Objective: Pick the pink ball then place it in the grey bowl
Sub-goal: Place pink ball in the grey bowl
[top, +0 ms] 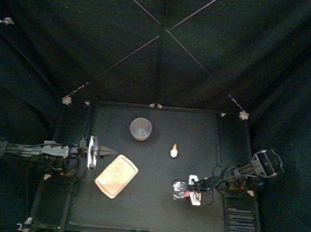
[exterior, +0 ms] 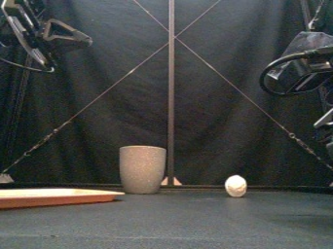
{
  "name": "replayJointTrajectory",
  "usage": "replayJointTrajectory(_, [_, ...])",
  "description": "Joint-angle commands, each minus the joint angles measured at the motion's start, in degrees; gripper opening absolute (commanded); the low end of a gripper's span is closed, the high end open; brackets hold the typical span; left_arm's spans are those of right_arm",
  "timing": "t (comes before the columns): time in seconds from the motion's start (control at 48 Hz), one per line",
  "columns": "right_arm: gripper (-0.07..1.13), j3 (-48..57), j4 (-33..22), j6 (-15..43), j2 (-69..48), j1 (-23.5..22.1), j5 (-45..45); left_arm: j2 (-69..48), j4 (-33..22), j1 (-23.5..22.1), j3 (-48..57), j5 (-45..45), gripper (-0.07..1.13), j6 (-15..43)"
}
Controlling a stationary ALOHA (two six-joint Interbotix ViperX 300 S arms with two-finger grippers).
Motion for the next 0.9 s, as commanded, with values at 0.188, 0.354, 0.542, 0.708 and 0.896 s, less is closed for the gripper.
replayJointTrajectory(0.188, [0.77,-2.90,-0.18,-0.18,-0.79,-0.09,3.60,0.26,-0.18,0.18,-0.62,-0.53,0.08,0.00])
replayJointTrajectory(0.354, [0.77,-5.01,-2.72,-0.53,-1.85,-1.76,2.72,0.35,-0.18,0.62,-0.70,-0.53,0.08,0.00])
replayJointTrajectory(0.542, [0.77,-10.81,-14.77,-0.18,-4.04,-11.60,-3.60,0.35,-0.18,1.32,-0.62,-0.53,0.08,0.00])
replayJointTrajectory(0.708, [0.77,-14.15,-22.76,-0.18,-3.96,-21.88,-18.11,0.26,-0.35,1.41,-0.35,-0.53,0.08,-0.09])
replayJointTrajectory(0.896, [0.77,-17.23,-25.93,-0.18,-0.09,-35.33,-39.11,0.26,-0.88,1.49,0.18,-0.53,0.08,0.00])
